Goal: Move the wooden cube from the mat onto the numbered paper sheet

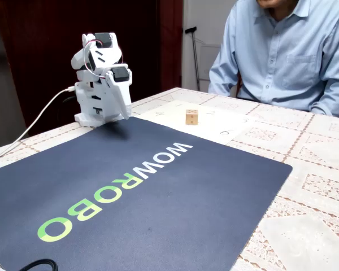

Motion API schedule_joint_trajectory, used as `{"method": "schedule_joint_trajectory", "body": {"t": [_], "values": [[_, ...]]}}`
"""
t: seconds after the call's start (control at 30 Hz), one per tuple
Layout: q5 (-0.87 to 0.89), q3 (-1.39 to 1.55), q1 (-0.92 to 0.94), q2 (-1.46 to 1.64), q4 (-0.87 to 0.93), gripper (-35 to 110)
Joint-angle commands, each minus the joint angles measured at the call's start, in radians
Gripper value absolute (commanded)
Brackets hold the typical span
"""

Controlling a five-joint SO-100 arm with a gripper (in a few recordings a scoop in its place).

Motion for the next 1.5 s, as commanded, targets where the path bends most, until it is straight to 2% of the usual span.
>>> {"method": "schedule_joint_trajectory", "body": {"t": [0.0,0.2,1.47], "values": [[-0.012,0.054,0.011,0.011,0.020,4],[-0.012,0.054,0.009,0.011,0.020,0],[-0.014,0.054,0.009,0.011,0.020,0]]}}
